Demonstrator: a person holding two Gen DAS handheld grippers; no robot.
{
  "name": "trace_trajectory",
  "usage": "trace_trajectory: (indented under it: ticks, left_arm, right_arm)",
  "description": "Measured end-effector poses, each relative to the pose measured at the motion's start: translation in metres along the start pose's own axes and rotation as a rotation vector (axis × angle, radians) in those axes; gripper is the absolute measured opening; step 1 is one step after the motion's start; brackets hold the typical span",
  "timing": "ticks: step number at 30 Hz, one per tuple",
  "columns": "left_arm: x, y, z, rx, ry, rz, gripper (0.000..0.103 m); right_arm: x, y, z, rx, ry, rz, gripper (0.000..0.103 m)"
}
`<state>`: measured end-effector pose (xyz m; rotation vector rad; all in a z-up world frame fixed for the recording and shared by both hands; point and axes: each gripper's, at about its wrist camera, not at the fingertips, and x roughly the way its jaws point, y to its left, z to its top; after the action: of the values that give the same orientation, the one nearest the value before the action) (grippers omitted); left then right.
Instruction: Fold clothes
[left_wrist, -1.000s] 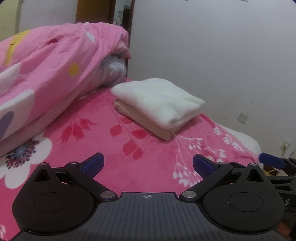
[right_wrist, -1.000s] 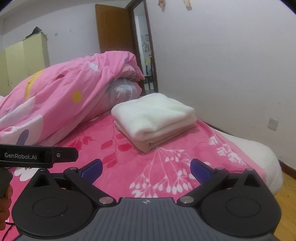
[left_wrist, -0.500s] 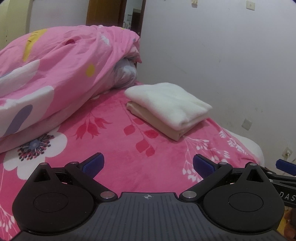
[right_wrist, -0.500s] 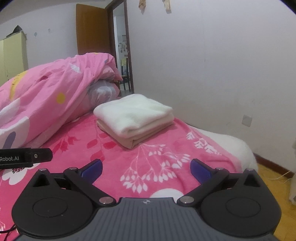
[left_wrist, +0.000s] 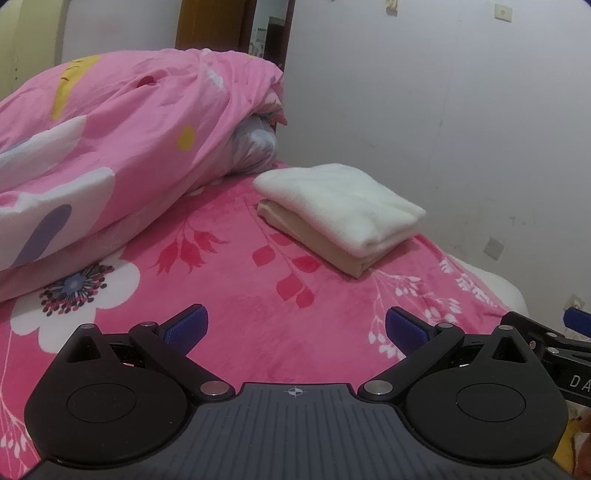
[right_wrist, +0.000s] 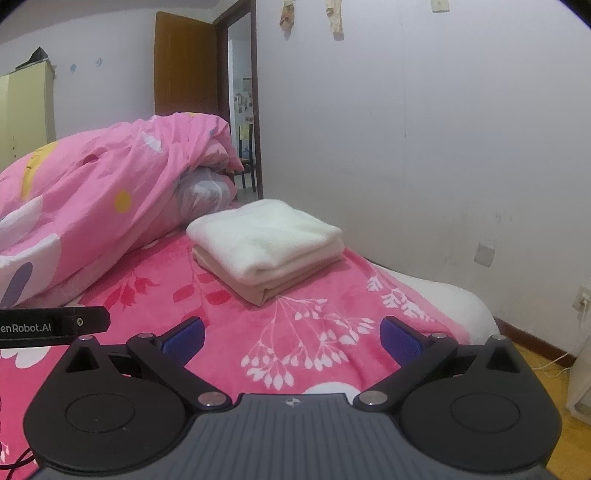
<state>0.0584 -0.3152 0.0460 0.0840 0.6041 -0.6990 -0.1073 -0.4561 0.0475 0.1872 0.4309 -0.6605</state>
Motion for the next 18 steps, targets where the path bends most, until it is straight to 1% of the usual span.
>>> trace_trajectory:
  ticks: [5,8,11,13,15,18]
  left_arm:
    - [-0.003,-0.001,-0.002,-0.007,-0.004,0.019,0.103]
    - [-0.012,-0.004,-0.004,-0.010,-0.029,0.027,0.103]
    - [-0.019,-0.010,-0.007,0.014,-0.034,0.029,0.103]
    - [-0.022,-0.015,-0.007,0.037,-0.014,0.028,0.103]
    - [-0.024,-0.016,-0.009,0.034,-0.001,0.036,0.103]
    - [-0.032,-0.019,-0.014,0.027,-0.030,0.046,0.103]
  right_arm:
    - [-0.001,0.006,0.001,-0.020,-0.009,-0.024,0.103]
    - [-0.005,0.010,0.001,-0.032,-0.029,-0.054,0.103]
    - [-0.011,0.015,0.001,-0.055,-0.043,-0.072,0.103]
    - [-0.015,0.019,0.001,-0.082,-0.034,-0.071,0.103]
    - [-0.019,0.022,0.002,-0.105,-0.020,-0.069,0.103]
    - [-0.027,0.020,0.001,-0.103,0.000,-0.068,0.103]
